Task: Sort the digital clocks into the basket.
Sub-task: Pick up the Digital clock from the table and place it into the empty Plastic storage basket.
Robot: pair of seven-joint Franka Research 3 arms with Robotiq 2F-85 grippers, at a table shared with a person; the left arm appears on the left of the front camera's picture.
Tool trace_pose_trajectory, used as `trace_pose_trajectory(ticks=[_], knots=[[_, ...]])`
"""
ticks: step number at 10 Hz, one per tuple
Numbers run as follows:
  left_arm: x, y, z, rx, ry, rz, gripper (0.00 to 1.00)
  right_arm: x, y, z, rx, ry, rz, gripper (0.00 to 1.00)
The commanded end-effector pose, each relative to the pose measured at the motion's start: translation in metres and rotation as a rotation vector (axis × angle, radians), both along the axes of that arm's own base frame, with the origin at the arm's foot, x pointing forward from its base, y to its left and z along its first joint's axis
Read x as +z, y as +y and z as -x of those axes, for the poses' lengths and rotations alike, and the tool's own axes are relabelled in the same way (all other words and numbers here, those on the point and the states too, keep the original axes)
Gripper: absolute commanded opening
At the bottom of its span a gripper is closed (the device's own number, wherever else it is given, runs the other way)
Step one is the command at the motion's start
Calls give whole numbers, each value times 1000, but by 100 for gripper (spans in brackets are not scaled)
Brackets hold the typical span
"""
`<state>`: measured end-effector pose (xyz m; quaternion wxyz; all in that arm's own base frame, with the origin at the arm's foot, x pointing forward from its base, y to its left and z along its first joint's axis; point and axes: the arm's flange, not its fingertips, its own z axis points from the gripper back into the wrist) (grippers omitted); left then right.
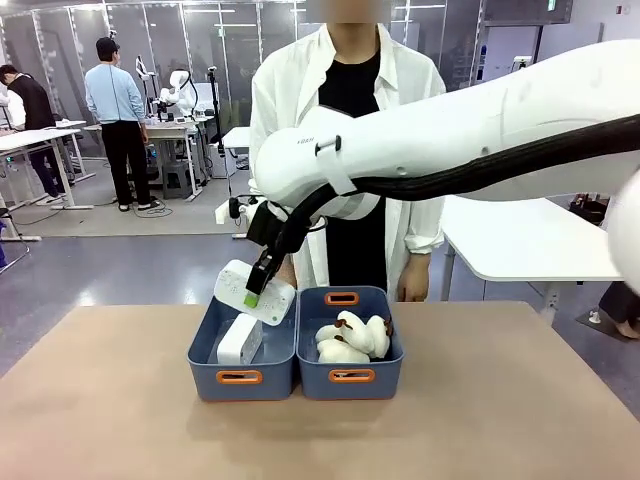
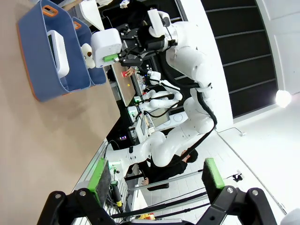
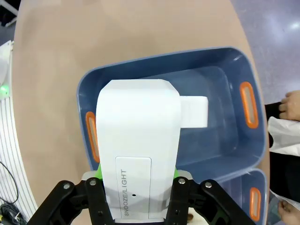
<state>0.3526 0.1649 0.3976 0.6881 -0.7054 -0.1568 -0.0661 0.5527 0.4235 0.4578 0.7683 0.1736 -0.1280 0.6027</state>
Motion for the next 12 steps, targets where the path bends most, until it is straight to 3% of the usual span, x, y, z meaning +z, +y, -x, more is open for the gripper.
trace_pose_trajectory(ticks=[1,6,7,8,9,12], knots=[[2,1,-3,4,-8,0,100,-15,10,-14,5,21,37,50],[2,1,-3,4,-8,0,100,-54,8,-28,-4,65,56,50],[2,1,-3,4,-8,0,100,-55,7,-27,-14,70,51,70],[2,1,-3,4,-8,0,100,-54,7,-26,-17,66,41,78],[2,1,-3,4,-8,0,100,-51,7,-22,-12,63,47,98],[2,1,-3,4,-8,0,100,-48,2,-18,-8,48,33,100]])
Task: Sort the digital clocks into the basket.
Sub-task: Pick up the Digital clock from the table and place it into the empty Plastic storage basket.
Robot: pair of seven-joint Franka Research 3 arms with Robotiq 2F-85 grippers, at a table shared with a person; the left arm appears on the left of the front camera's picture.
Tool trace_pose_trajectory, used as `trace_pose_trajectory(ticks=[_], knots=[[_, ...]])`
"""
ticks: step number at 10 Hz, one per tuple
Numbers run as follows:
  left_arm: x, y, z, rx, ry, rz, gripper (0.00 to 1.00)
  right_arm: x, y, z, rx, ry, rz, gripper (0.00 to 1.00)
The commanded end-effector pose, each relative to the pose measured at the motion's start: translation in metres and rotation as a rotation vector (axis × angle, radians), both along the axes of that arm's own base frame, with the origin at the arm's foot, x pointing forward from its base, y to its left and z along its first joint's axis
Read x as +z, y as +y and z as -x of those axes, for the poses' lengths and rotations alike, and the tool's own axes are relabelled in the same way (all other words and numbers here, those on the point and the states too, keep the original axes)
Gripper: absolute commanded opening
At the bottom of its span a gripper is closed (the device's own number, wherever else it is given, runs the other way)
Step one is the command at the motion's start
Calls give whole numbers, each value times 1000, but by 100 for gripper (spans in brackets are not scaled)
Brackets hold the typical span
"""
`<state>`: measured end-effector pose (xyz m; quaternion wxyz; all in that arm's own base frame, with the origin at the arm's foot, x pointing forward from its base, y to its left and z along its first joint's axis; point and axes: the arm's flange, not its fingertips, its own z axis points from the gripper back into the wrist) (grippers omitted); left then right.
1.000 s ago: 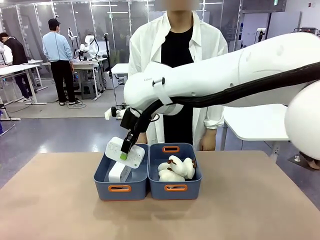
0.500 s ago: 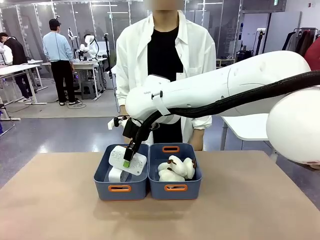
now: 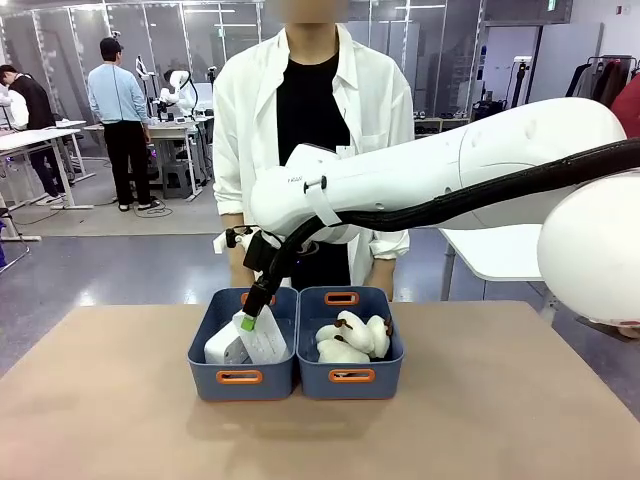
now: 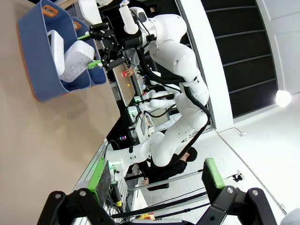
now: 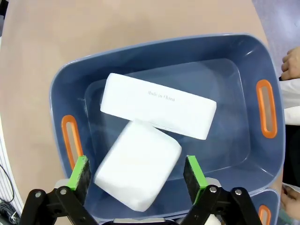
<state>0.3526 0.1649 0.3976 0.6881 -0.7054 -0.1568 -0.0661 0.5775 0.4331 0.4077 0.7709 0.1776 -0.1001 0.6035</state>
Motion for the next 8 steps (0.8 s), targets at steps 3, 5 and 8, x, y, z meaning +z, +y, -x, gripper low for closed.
trace_pose_trajectory(ticks=[3,5,8], knots=[[2,2,-3,4,-8,0,100,2,-1,-1,-2,-3,-4,100],[2,2,-3,4,-8,0,100,2,-1,-1,-2,-3,-4,100],[2,2,-3,4,-8,0,100,2,-1,-1,-2,-3,-4,100]])
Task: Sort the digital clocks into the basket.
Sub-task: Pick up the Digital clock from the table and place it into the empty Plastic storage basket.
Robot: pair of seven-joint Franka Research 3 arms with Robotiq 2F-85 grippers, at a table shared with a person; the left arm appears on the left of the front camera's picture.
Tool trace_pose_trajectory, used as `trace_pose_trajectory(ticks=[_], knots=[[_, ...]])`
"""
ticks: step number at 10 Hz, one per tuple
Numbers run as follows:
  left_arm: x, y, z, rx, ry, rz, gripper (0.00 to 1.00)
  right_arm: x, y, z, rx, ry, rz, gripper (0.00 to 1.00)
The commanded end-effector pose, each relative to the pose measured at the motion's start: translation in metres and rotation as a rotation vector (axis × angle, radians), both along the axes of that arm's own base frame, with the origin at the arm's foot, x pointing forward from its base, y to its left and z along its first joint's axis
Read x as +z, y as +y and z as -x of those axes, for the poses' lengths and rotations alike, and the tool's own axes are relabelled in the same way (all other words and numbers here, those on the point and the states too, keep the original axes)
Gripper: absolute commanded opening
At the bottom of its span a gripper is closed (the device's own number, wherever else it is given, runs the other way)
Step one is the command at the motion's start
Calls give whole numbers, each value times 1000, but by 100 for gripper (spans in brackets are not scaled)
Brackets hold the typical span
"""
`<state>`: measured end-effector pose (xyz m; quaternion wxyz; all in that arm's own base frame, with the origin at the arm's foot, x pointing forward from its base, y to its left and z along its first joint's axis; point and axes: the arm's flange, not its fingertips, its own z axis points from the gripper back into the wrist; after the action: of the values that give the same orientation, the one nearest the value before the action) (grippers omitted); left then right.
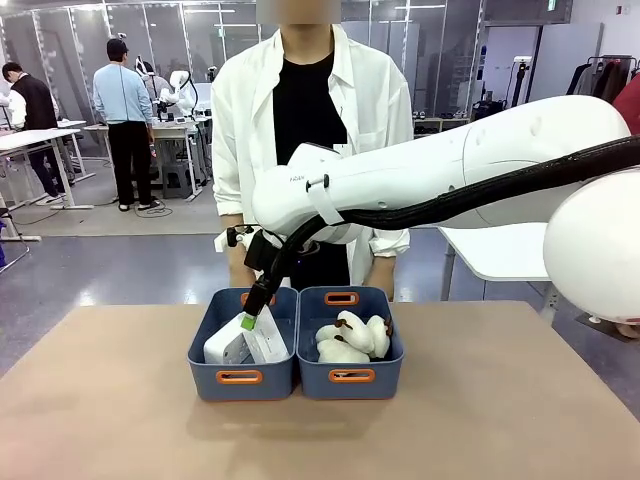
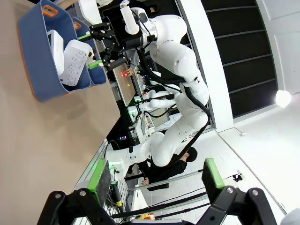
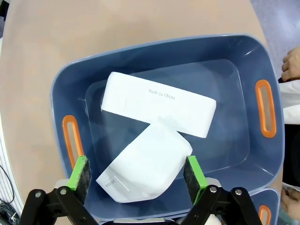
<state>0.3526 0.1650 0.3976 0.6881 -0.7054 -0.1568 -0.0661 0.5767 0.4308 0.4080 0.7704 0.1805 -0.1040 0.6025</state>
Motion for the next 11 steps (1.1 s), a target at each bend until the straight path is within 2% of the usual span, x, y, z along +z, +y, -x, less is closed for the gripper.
trace_pose_trajectory(ticks=[1,5,6,7,10,11], knots=[[2,1,-3,4,-8,0,100,2,1,-1,-1,-1,6,100],[2,1,-3,4,-8,0,100,1,0,0,0,-1,-1,100],[2,1,-3,4,-8,0,100,23,7,14,6,-111,-37,100],[2,1,-3,4,-8,0,100,45,-6,31,-20,-110,-10,100],[2,1,-3,4,-8,0,100,74,-50,57,-81,55,-148,100],[2,1,-3,4,-8,0,100,79,-73,68,-106,119,-253,100]])
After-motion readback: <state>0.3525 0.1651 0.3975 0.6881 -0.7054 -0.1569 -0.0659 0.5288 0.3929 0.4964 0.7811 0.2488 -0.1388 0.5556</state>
